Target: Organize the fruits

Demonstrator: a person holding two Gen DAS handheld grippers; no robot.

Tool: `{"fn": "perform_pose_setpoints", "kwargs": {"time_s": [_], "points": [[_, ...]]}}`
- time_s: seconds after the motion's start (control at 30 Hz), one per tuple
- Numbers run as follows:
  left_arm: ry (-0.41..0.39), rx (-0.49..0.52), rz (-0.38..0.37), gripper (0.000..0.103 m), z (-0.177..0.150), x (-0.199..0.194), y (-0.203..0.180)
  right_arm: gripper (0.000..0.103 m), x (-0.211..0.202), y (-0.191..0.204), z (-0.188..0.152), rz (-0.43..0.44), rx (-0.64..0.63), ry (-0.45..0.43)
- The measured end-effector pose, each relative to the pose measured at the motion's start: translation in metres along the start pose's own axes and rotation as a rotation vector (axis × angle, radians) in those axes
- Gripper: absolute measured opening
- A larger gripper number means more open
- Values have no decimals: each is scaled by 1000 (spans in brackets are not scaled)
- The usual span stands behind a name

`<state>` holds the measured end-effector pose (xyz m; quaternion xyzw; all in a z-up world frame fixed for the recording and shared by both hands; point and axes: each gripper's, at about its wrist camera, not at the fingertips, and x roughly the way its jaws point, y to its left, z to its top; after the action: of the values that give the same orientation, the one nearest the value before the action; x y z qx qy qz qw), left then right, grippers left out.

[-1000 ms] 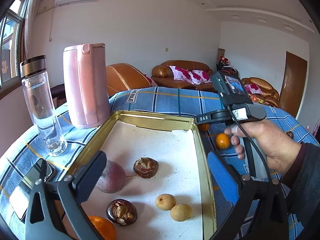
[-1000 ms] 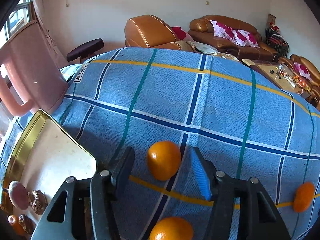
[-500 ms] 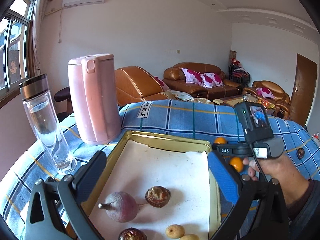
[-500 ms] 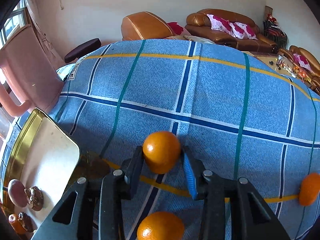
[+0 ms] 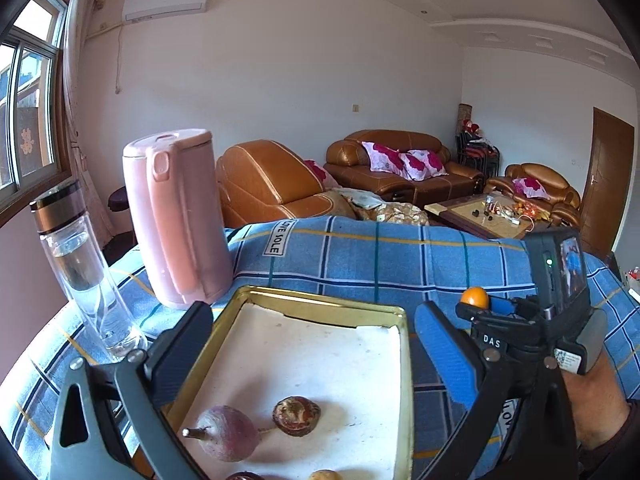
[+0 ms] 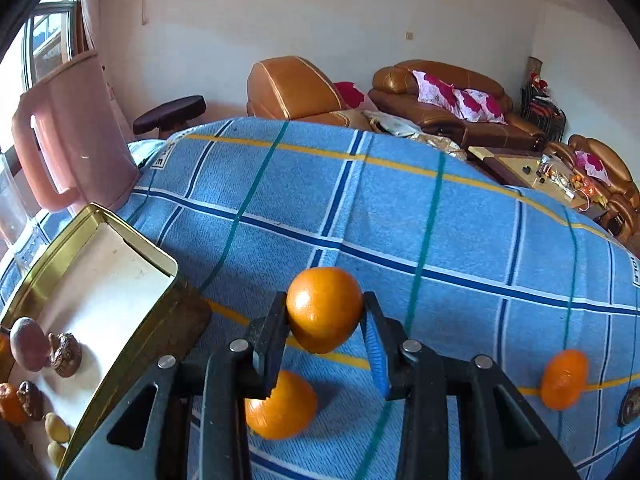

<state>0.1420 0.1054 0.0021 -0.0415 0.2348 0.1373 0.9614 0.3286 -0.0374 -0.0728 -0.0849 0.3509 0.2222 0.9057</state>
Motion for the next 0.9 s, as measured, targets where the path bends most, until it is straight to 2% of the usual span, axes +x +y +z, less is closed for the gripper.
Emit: {"fn": "perform_pose_setpoints", "kwargs": {"time_s": [0.2,0.33,0.6,0.83,0.9], "points": [[-14,55,-71,103,3,-8,-57,37,-59,-40,-32,-64,24,-98],[6,115,-139,103,-2,-6,-108,37,-88,-77,-54,-168,42,-138],[60,204,-253,103,-12,15,-212,37,-117,-169,-97,-327,179,-140],[91,242,-344,103,-25,32,-291,37,-137,-229,-132,-422,277,-132],[102,251,-366,103,-29,36,-311,37,-143,-242,-139,-418,320,-140]]}}
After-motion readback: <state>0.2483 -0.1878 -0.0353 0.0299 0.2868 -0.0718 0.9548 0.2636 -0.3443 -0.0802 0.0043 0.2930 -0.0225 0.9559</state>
